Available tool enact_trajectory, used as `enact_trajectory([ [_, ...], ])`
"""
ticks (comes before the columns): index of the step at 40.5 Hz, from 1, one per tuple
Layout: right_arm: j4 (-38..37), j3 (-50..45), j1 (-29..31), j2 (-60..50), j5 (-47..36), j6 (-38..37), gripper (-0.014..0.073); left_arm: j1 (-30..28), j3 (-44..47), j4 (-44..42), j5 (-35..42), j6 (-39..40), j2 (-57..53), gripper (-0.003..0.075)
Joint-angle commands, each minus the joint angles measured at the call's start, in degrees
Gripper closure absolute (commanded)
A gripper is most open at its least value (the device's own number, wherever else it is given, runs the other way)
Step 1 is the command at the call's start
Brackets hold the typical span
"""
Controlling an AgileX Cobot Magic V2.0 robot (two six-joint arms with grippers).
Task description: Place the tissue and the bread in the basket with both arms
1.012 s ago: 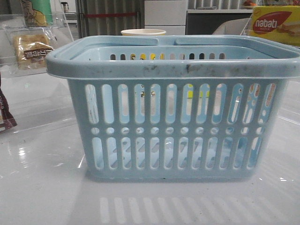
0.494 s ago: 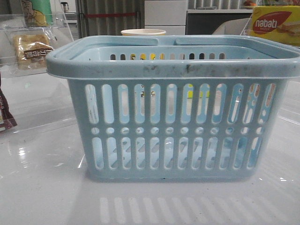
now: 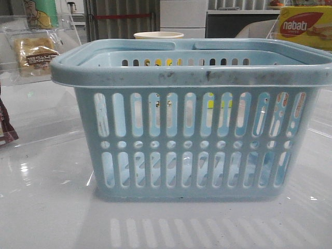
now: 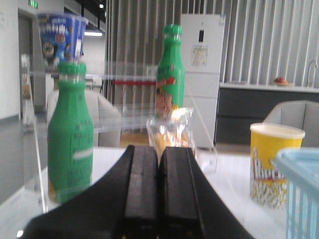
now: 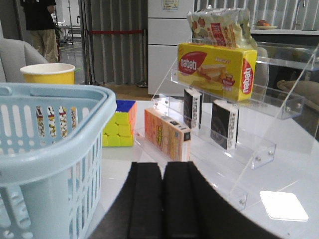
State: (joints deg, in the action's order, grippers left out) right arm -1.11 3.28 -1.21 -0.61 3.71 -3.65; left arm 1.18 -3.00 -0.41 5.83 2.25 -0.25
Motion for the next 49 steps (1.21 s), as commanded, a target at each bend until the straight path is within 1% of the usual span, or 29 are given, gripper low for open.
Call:
enact_trajectory([
  [1, -0.20, 7.27, -0.02, -0.86, -0.81, 0.29, 0.0536, 0.34, -7.70, -0.05, 2.97, -0.06, -0.43, 0.0627],
  [7, -0.20, 17.35, -0.02, 2.28, 6.31, 0.29, 0.0536, 0.34, -19.00, -0.05, -5.07, -0.09, 3.08, 0.0627],
  [17, -0.20, 32.77, -0.02, 12.92, 18.28, 0.29, 0.0536, 0.34, -35.84, -0.05, -16.71, -0.09, 14.03, 0.0627],
  [22, -0.20, 37.95, -0.02, 18.60, 23.36, 0.29, 0.0536, 0.34, -42.21, -0.05, -25.97, -0.09, 19.89, 0.0627],
  [26, -0.20, 38.97, -0.02, 22.29, 25.66, 0.29, 0.0536, 0.34, -43.69, -0.05, -30.98, -0.09, 22.93, 0.0627],
  [33, -0.20, 38.97, -0.02, 27.91, 29.92, 0.29, 0.0536, 0.34, -43.07, -0.05, -36.20, -0.09, 26.95, 0.0627],
  [39, -0.20, 38.27, -0.02, 32.10, 30.74, 0.29, 0.0536, 0.34, -42.94, 0.41, -41.74, -0.09, 29.72, 0.0627],
  [49, -0.20, 36.28, -0.02, 37.23, 32.25, 0.29, 0.0533, 0.34, -42.94, 0.10, -42.91, -0.09, 33.58, 0.0627],
])
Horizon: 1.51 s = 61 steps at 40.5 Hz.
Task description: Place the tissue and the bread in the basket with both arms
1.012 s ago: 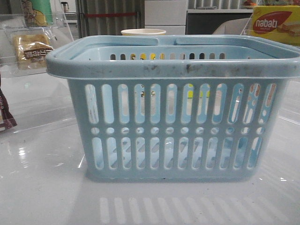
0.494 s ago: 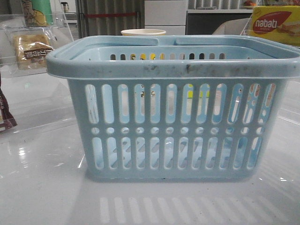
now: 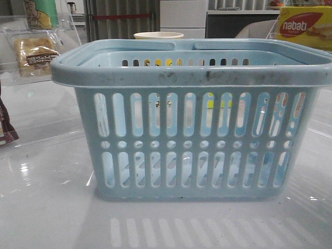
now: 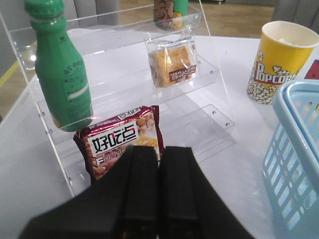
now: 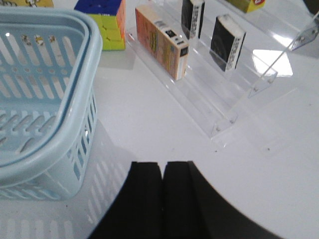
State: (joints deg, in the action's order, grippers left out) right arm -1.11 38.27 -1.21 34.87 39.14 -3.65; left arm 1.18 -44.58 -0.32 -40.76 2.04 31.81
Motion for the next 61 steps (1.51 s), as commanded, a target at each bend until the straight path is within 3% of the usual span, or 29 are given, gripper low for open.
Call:
enact_trajectory([
  [1, -0.20, 1.29, -0.02, 2.32, -2.75, 0.29, 0.0531, 0.34, -1.24, 0.01, 3.63, 0.02, 1.78, 0.0627],
  [3, -0.20, 1.29, -0.02, 3.31, -2.01, 0.29, 0.0503, 0.34, -1.24, -0.20, 3.63, 0.02, 2.39, 0.0619],
  [7, -0.20, 1.29, -0.02, 5.04, -1.63, 0.29, 0.0340, 0.34, -1.24, -0.20, 3.76, -0.44, 3.42, 0.0531],
  [10, -0.20, 1.29, -0.02, 6.21, -1.52, 0.29, 0.0162, 0.34, -0.99, -0.20, 4.14, -2.50, 3.79, 0.0382],
  [14, -0.27, 1.41, -0.02, 8.26, -0.95, 0.29, 0.0025, 0.34, -0.38, 0.32, 5.43, -2.91, 3.79, 0.0213],
  [17, -0.46, 1.78, 0.10, 9.97, -1.00, 0.29, 0.0020, 0.34, -0.27, 0.32, 5.52, -3.25, 3.79, 0.0178],
  [24, -1.08, 6.81, 1.39, 16.45, -0.88, 0.23, 0.0022, 0.77, -0.16, 4.43, 5.69, -5.79, 3.79, 0.0206],
  [39, -0.96, 24.07, 13.09, 33.76, -0.64, 0.23, 0.0022, 9.52, 1.81, 6.56, 7.32, -7.72, 3.79, 0.0214],
  [61, 1.50, 39.78, 13.60, 56.36, -5.01, 0.23, 0.0022, 11.72, 2.46, 6.56, 7.31, -7.72, 3.79, 0.0214],
])
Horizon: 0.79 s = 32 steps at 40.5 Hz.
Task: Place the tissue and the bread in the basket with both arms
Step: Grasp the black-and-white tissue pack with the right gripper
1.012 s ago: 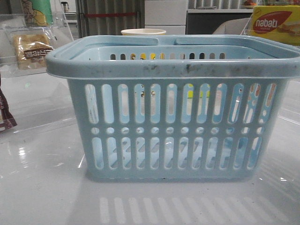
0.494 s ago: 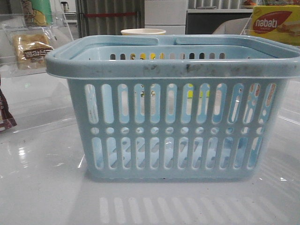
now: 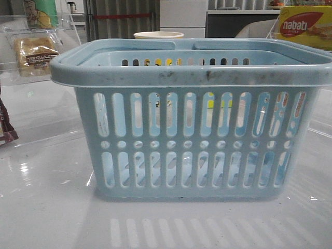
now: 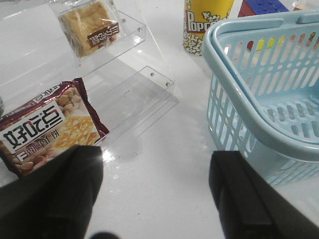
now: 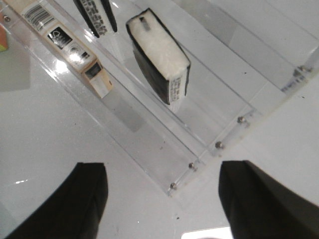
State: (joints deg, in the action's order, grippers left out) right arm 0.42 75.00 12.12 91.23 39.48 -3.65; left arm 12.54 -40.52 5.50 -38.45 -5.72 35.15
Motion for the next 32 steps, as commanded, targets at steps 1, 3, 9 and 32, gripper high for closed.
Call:
enact_trajectory([
  [1, -0.03, 3.37, 0.27, 0.81, -6.12, 0.23, 0.0022, 0.36, -1.61, 0.74, 4.99, 0.03, 0.45, 0.0214],
  [3, -0.03, 3.94, 0.27, 2.16, -7.94, 0.23, 0.0022, 0.36, -1.61, 0.74, 4.99, 0.03, 0.45, 0.0214],
  [9, -0.03, 5.74, 0.27, 5.51, -10.91, 0.23, 0.0022, 0.36, -1.61, 0.74, 4.99, 0.03, 0.45, 0.0214],
  [32, -0.03, 5.98, 0.27, 11.41, -22.52, 0.23, 0.0022, 0.36, -1.61, 0.82, 4.99, 0.03, 0.45, 0.0214],
])
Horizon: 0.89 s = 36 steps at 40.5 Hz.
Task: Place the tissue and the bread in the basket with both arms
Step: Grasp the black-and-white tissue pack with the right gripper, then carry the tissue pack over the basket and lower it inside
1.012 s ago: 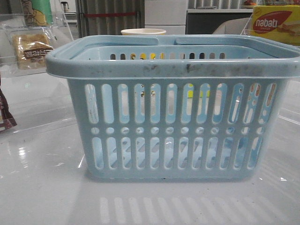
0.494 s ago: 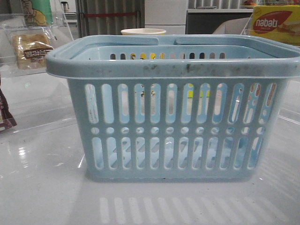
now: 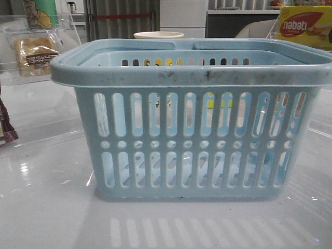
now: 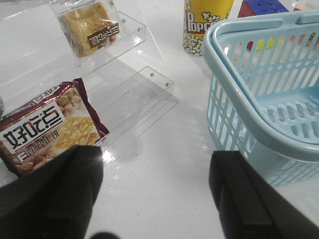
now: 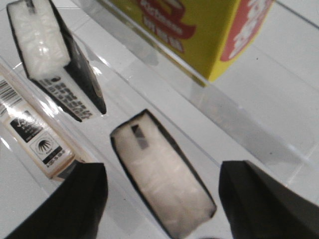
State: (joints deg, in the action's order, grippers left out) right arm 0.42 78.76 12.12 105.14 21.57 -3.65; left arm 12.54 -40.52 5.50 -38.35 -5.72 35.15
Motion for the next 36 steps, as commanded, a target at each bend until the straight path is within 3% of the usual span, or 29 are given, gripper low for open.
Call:
enact_trajectory([
  [1, -0.03, 2.21, 0.27, -2.32, -4.61, 0.23, 0.0022, 0.36, -1.61, 0.82, 4.89, 0.03, 0.45, 0.0214],
  [4, -0.03, 2.21, 0.27, -2.33, -4.45, 0.23, 0.0037, 0.36, -1.61, 0.82, 4.89, 0.03, 0.45, 0.0214],
  [13, -0.03, 2.21, 0.27, -2.57, -3.61, 0.23, 0.0258, 0.36, -1.61, 0.82, 4.89, 0.03, 0.45, 0.0214],
  [17, -0.01, 2.21, 0.27, -3.23, -2.84, 0.23, 0.0313, 0.36, -1.61, 0.82, 4.89, 0.03, 0.45, 0.0214],
  [27, 0.90, 2.21, -0.46, -10.49, -0.17, 0.23, 0.0341, 0.36, -1.61, 0.82, 4.89, 0.03, 0.45, 0.0214],
  [36, 0.96, 2.21, -5.67, -21.82, 3.88, 0.23, 0.0347, 0.36, -1.61, 0.82, 4.89, 0.03, 0.45, 0.0214],
])
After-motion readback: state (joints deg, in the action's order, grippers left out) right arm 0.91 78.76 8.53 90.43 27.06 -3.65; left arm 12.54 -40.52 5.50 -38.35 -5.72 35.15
